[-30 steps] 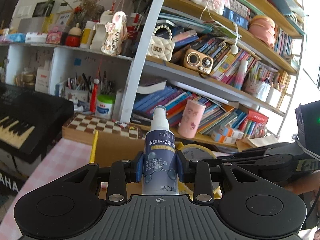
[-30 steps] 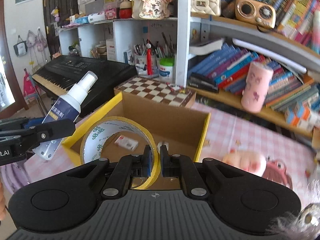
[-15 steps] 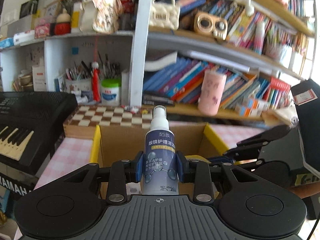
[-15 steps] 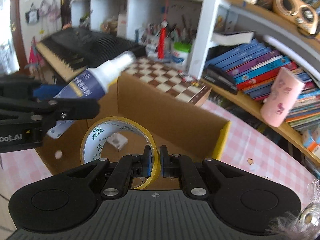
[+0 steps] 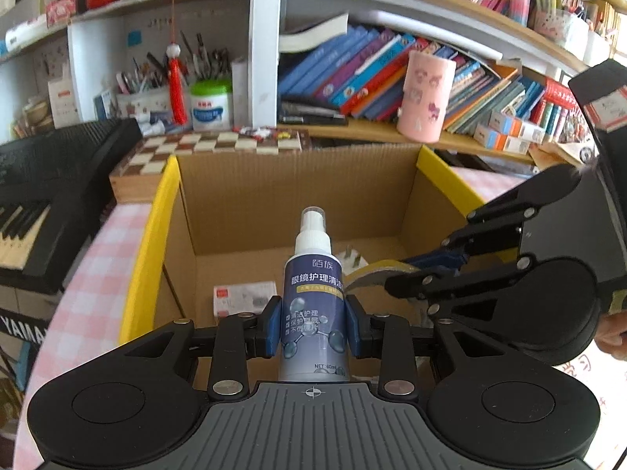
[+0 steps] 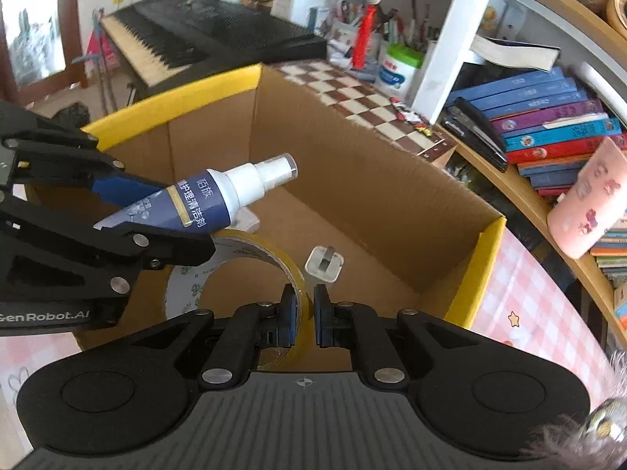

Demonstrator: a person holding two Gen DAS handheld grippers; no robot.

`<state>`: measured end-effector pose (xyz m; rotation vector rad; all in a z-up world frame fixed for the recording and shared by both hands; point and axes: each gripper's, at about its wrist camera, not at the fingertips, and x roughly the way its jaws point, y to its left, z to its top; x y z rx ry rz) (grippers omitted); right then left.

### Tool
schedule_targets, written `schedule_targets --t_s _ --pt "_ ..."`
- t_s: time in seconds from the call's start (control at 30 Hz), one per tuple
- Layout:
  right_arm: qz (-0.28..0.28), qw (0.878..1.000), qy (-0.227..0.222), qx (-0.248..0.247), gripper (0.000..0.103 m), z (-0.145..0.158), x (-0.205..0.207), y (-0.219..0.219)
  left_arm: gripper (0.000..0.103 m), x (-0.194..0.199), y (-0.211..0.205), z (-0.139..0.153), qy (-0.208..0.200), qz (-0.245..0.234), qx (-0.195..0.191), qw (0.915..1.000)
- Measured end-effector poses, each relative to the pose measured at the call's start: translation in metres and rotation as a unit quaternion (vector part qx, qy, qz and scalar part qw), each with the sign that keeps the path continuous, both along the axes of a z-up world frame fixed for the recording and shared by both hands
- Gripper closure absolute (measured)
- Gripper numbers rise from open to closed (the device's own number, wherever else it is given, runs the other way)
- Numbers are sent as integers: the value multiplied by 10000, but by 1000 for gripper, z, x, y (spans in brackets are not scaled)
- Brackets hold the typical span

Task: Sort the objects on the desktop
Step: 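Lower the spray bottle and tape roll into the yellow box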

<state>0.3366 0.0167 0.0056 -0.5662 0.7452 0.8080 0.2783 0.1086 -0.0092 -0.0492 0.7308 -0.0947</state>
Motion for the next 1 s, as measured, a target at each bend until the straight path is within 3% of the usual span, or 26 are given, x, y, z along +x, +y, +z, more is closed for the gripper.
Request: schedule_targets --t_s 0.13,0.23,0.27,0.33,0.47,0.53,0.6,0.67,1.0 --pt "6 9998 148 -125 94 -2 0 1 70 -3 4 -2 27 46 -122 9999" --pt "-46 9993 340 -113 93 -4 3 -1 52 -5 6 3 -72 52 -226 9997" --pt "-11 9994 344 -98 93 -4 2 -1 40 -5 6 4 -110 54 -225 9997" --pt "-7 9992 377 -114 93 -5 1 0 37 -6 3 8 -188 79 -153 9997" --pt "-17 9996 278 -65 83 -2 0 -2 34 -8 2 12 -238 181 -115 9995" --pt "-14 9997 224 40 77 1 0 -4 20 -13 4 18 -342 407 -2 9986" --pt "-5 9997 136 192 62 7 -2 -8 9 -18 9 25 -502 530 -105 9973" --pt "-96 9991 62 399 38 15 -5 -13 8 -24 13 32 -648 616 -217 9958" --pt "-351 9944 -158 986 36 46 -27 -33 1 -40 4 57 -977 572 -179 9934"
